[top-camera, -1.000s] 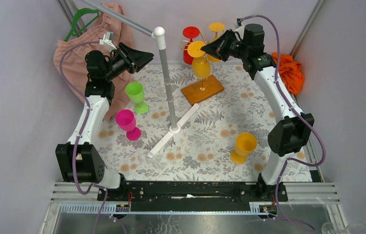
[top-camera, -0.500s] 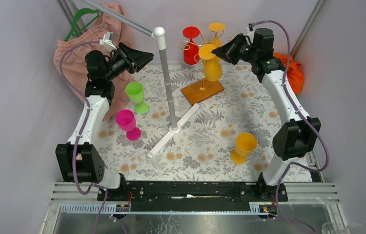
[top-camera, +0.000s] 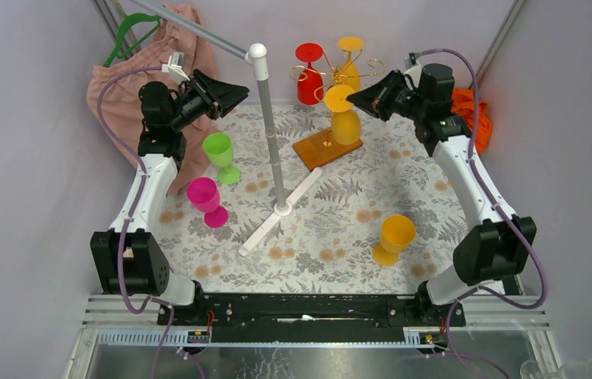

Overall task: Take the wine glass off the wine glass rack
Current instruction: Pick up the wine glass from the wine rack, then place the wine glass at the center of the board.

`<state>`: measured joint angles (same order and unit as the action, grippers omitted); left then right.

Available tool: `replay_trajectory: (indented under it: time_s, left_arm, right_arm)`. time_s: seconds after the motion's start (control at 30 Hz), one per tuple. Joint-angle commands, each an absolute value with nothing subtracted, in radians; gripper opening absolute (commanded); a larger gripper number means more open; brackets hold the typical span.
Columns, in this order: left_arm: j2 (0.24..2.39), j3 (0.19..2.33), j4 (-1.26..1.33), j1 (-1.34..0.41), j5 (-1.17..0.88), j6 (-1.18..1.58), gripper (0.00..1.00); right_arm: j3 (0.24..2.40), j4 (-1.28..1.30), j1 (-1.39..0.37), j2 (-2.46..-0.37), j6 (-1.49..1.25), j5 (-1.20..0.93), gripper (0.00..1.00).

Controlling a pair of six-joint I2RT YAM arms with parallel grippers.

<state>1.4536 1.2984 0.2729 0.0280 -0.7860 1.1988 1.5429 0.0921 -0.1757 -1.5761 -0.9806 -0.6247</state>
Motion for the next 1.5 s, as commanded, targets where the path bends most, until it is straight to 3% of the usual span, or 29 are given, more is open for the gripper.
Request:
replay_trajectory:
  time_s: [0.0, 0.33, 0.57, 0.67, 0.8, 0.93, 1.47]
  left_arm:
    - [1.47, 1.285, 0.261, 0.031, -0.792, 1.177, 0.38]
    - [1.514, 1.269, 0.384, 0.031, -0.899, 1.217, 0.38]
    - [1.565, 1.247, 0.668, 0.009, -0.985, 1.385, 0.43]
    - [1.601, 1.233, 0.873, 0.004, -1.019, 1.496, 0.46]
    - [1.696, 1.224, 1.335, -0.025, -1.021, 1.8, 0.5]
    - [1.798, 1.245, 1.605, -0.038, -0.989, 1.995, 0.51]
    - [1.823, 1.246, 1.604, -0.063, -0.956, 1.974, 0.52]
  right_arm:
    - [1.457, -0.009, -0.176, -1.429, -1.015, -0.7, 0.0]
    - [1.282, -0.427, -0.176, -1.227, -1.284, -0.822, 0.0]
    - [1.221, -0.831, -0.178, -1.281, -1.497, -0.748, 0.0]
    - [1.242, -1.085, -0.179, -1.385, -1.676, -0.739, 0.0]
    - [1.304, -1.304, -0.186, -1.507, -1.848, -0.715, 0.0]
    - [1.355, -1.369, -0.209, -1.581, -1.9, -0.707, 0.0]
    - [1.414, -1.344, -0.277, -1.666, -1.887, -0.713, 0.0]
